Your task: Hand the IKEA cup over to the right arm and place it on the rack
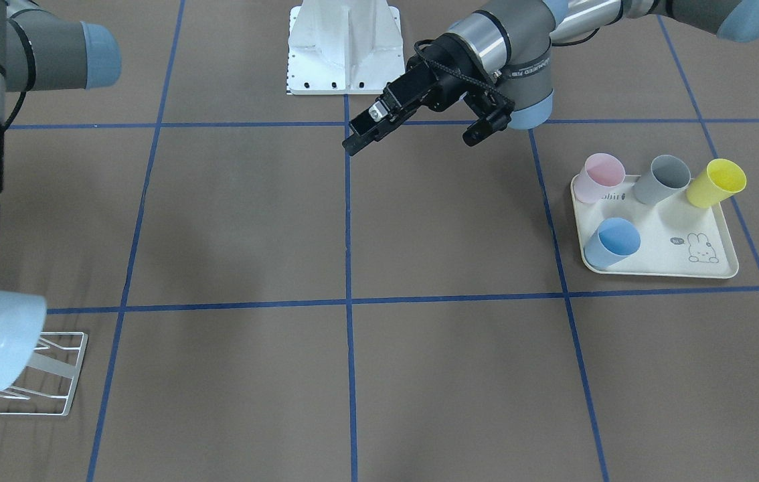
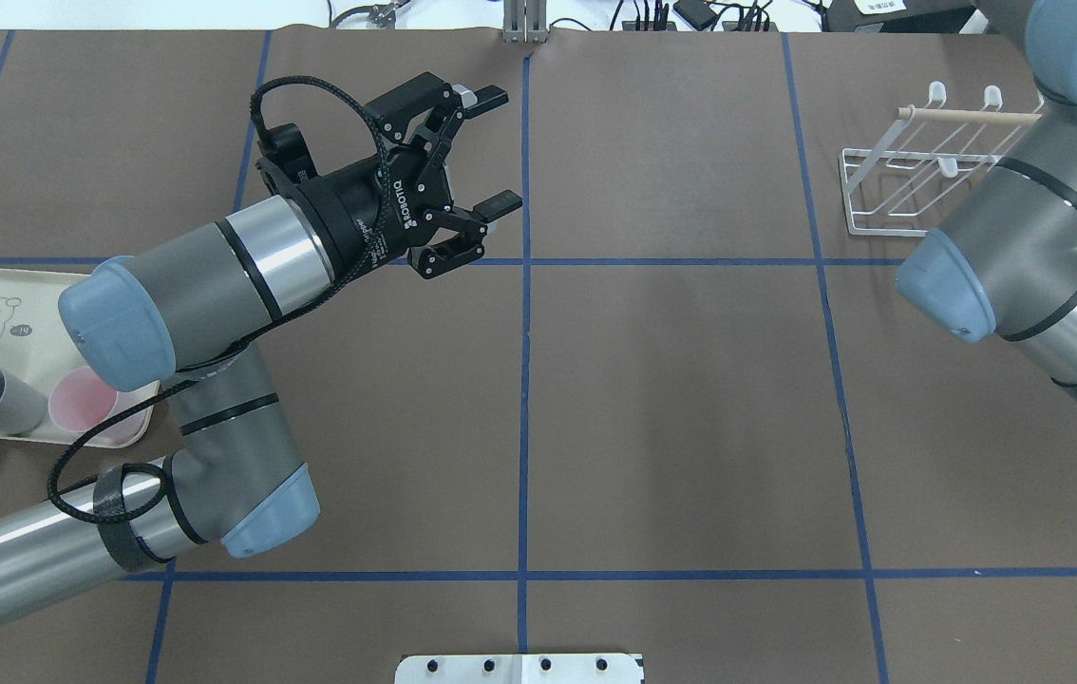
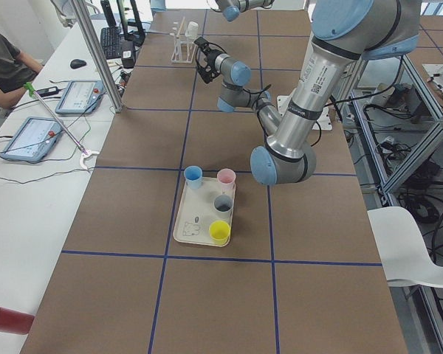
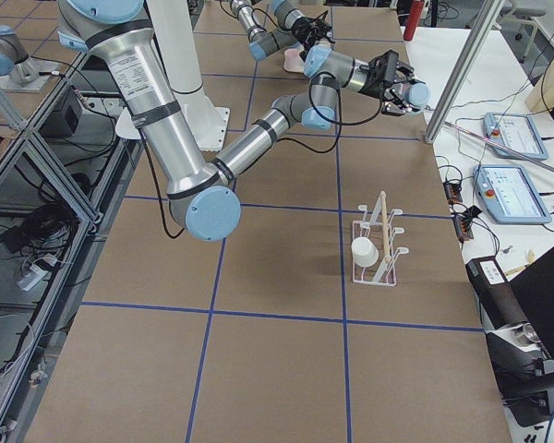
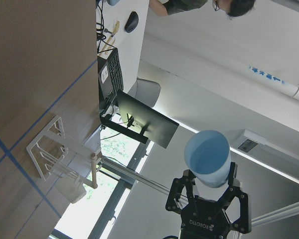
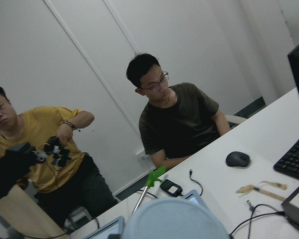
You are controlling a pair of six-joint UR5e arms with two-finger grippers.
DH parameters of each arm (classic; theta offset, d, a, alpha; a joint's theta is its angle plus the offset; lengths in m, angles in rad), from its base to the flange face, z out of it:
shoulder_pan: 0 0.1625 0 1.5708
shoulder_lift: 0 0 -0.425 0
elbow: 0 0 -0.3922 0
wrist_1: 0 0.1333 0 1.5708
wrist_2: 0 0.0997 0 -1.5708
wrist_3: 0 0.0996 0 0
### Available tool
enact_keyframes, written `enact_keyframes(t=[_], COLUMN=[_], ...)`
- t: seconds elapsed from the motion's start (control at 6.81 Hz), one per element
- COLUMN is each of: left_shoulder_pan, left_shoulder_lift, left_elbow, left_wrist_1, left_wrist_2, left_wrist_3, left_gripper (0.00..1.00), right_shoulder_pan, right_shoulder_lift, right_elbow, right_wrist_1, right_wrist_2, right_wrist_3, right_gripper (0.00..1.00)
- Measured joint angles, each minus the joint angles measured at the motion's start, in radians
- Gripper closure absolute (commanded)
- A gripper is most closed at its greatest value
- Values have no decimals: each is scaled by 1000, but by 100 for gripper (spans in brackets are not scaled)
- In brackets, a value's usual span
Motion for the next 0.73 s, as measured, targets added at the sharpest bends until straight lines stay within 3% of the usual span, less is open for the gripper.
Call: enact_keyframes(t=[0.44,0.73], left_shoulder_pan=[-1,0], left_shoulder_lift=[0,1], left_elbow=[-6,-6], left_wrist_1=[55,69], left_wrist_2=[-2,-1], left_wrist_3=[64,68], left_gripper=[1,1], right_shoulder_pan=[75,101], right_shoulder_lift=[-184,-259], right_elbow=[12,-10], right_wrist_1=[-70,-53], right_wrist_2=[-54,-52], right_wrist_3=[-422,-551], right_gripper=[100,100])
